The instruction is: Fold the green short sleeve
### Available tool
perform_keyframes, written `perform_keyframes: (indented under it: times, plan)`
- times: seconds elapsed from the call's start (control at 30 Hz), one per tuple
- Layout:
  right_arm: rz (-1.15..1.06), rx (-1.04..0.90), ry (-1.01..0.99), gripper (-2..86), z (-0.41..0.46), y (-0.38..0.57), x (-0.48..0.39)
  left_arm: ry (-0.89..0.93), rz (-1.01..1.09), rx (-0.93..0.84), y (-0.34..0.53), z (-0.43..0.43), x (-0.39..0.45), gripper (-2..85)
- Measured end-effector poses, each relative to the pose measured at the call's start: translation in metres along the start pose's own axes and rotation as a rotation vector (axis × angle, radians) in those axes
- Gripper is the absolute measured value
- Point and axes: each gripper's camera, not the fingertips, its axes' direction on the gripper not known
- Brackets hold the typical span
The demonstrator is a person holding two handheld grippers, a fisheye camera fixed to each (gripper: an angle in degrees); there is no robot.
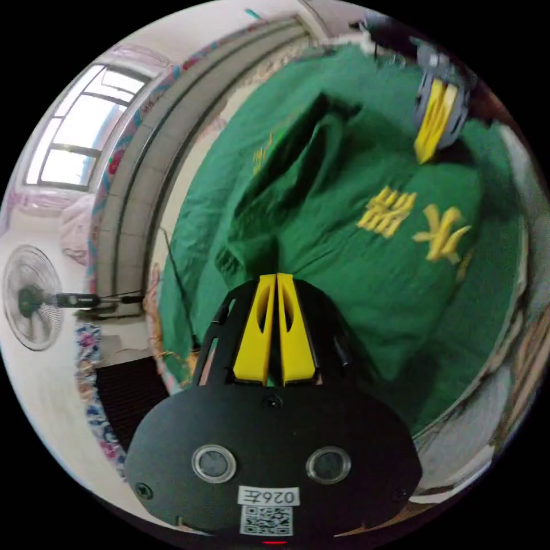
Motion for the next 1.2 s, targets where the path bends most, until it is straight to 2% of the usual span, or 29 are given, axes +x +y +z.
perform_keyframes:
  times: [0.03, 0.1, 0.2, 0.23, 0.33, 0.4, 0.43, 0.47, 0.5, 0.57, 0.63, 0.7, 0.77, 0.83, 0.87, 0.9, 0.93, 0.97, 1.03, 1.13, 1.2]
  plan:
    - [-0.001, -0.015, -0.017, -0.8, 0.004, -0.002, 0.002, -0.021, 0.069, -0.098, 0.0, 0.027, 0.01, -0.7]
    - [0.015, -0.022, -0.086, -0.9, 0.005, -0.006, 0.012, 0.03, -0.003, -0.074, 0.008, 0.028, 0.0, -0.7]
    - [0.014, 0.009, -0.048, -0.9, -0.008, -0.002, 0.009, 0.169, -0.235, -0.014, 0.037, -0.001, -0.036, -0.7]
    - [0.019, 0.02, -0.032, -0.9, -0.011, -0.001, 0.008, 0.216, -0.331, 0.063, 0.058, -0.015, -0.046, -0.7]
    - [0.0, 0.121, 0.015, -1.0, -0.034, 0.005, -0.003, 0.245, -0.554, 0.124, 0.111, -0.022, -0.064, -0.7]
    - [-0.116, 0.257, -0.053, -1.0, -0.052, 0.009, -0.019, 0.267, -0.586, 0.083, 0.129, -0.002, -0.066, -0.7]
    - [-0.146, 0.276, -0.075, -1.0, -0.053, 0.009, -0.023, 0.299, -0.577, -0.01, 0.135, 0.023, -0.064, -0.7]
    - [-0.196, 0.244, -0.11, -1.0, -0.047, 0.005, -0.028, 0.305, -0.567, -0.187, 0.141, 0.056, -0.063, -0.7]
    - [-0.229, 0.084, -0.104, -1.0, -0.026, -0.004, -0.032, 0.301, -0.563, -0.302, 0.146, 0.074, -0.063, -0.7]
    - [-0.231, -0.131, -0.062, -0.9, 0.01, -0.013, -0.033, 0.406, -0.658, -0.25, 0.175, 0.07, -0.079, -0.7]
    - [-0.194, -0.135, -0.093, -0.9, 0.012, -0.017, -0.03, 0.411, -0.752, -0.2, 0.198, 0.051, -0.091, -0.7]
    - [-0.202, -0.062, -0.083, -0.9, -0.003, -0.013, -0.032, 0.407, -0.794, 0.006, 0.213, 0.017, -0.093, -0.8]
    - [-0.204, 0.027, -0.108, -0.9, -0.014, -0.01, -0.033, 0.468, -0.748, 0.307, 0.211, -0.018, -0.085, -0.9]
    - [-0.222, 0.107, -0.164, -0.9, -0.018, -0.009, -0.034, 0.513, -0.625, 0.427, 0.19, -0.026, -0.067, -0.9]
    - [-0.208, 0.075, -0.18, -0.9, -0.01, -0.012, -0.031, 0.507, -0.51, 0.339, 0.167, -0.016, -0.05, -0.9]
    - [-0.209, -0.091, -0.159, -0.9, 0.012, -0.014, -0.029, 0.482, -0.466, 0.218, 0.156, -0.003, -0.041, -0.8]
    - [-0.212, -0.131, -0.176, -0.9, 0.02, -0.014, -0.027, 0.467, -0.381, -0.019, 0.139, 0.031, -0.025, -0.8]
    - [-0.179, -0.102, -0.257, -0.9, 0.02, -0.011, -0.017, 0.555, -0.426, -0.031, 0.143, 0.046, -0.027, -0.8]
    - [-0.164, -0.077, -0.304, -0.7, 0.007, -0.002, -0.008, 0.673, -0.564, -0.003, 0.162, 0.041, -0.048, -0.8]
    - [-0.104, 0.163, -0.289, 0.1, -0.03, 0.02, 0.006, 0.581, -0.713, 0.168, 0.188, -0.003, -0.05, -0.9]
    - [0.1, 0.367, -0.289, 4.3, -0.045, 0.033, 0.033, 0.532, -0.689, 0.307, 0.18, -0.033, -0.034, -1.0]
